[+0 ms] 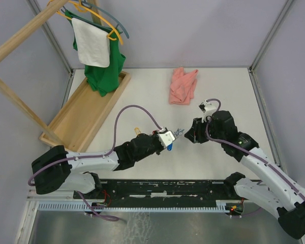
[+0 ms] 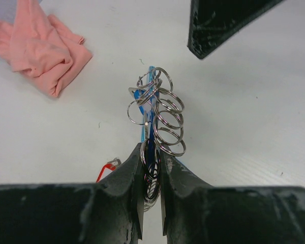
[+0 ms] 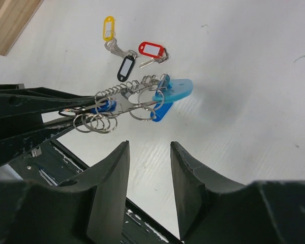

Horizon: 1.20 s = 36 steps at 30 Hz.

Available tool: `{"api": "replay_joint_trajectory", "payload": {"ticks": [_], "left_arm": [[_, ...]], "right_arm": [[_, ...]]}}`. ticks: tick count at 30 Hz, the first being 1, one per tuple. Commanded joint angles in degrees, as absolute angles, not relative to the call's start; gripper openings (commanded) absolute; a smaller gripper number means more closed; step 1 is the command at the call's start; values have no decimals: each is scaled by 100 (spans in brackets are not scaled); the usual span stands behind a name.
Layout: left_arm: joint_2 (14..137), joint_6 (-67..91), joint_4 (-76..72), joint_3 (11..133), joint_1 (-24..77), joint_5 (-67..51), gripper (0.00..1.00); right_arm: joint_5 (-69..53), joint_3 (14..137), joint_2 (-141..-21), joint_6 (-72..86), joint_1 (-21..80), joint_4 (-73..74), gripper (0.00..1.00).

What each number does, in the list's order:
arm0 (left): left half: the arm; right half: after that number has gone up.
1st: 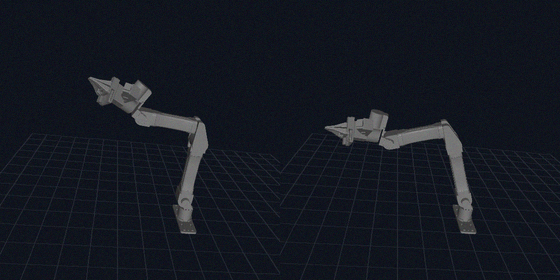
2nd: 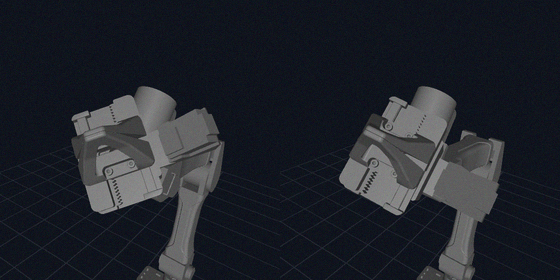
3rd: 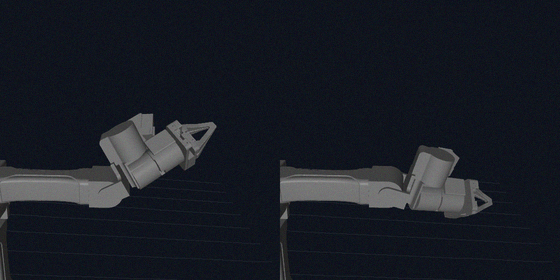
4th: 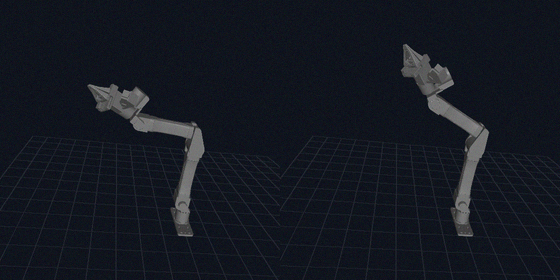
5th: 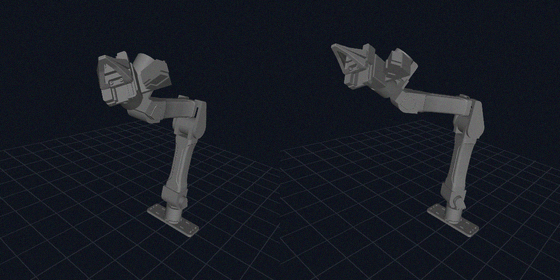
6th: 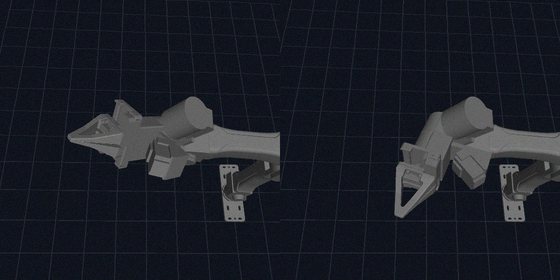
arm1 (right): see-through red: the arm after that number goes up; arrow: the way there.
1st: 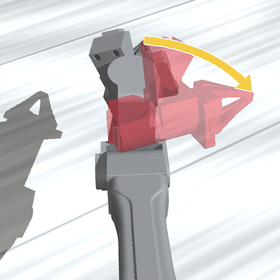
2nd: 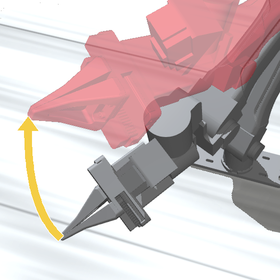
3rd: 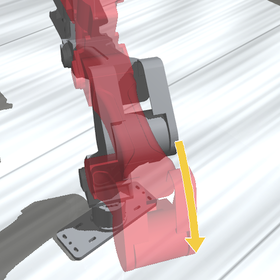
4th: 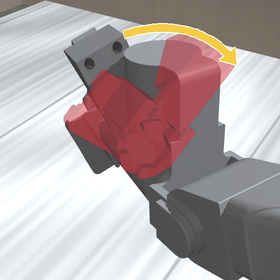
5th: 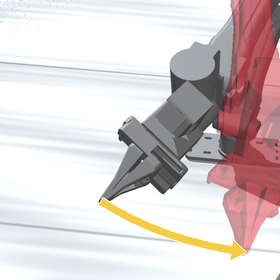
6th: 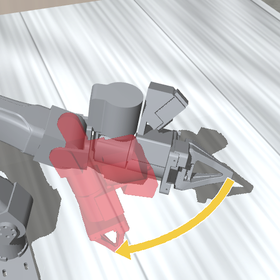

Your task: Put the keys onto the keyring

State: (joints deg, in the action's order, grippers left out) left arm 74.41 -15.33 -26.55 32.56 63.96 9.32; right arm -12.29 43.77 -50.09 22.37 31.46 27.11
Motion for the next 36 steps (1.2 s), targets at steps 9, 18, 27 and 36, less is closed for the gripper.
{"api": "replay_joint_trajectory", "payload": {"ticks": [9,18,27,36], "left_arm": [[7485,-43,-4144,3153,6381,1544,3],[7549,211,-4483,3105,6381,1555,3],[7623,361,-4680,3103,6381,1578,3],[7689,464,-4859,3103,6381,1595,3]], "right_arm": [[-1316,2989,-4313,4935,2605,370,46],[-1987,2345,-4490,6125,2158,-1274,47],[-2417,2268,-5057,6536,2151,-2210,46],[-2617,2230,-5114,6653,2154,-2496,37]]}}
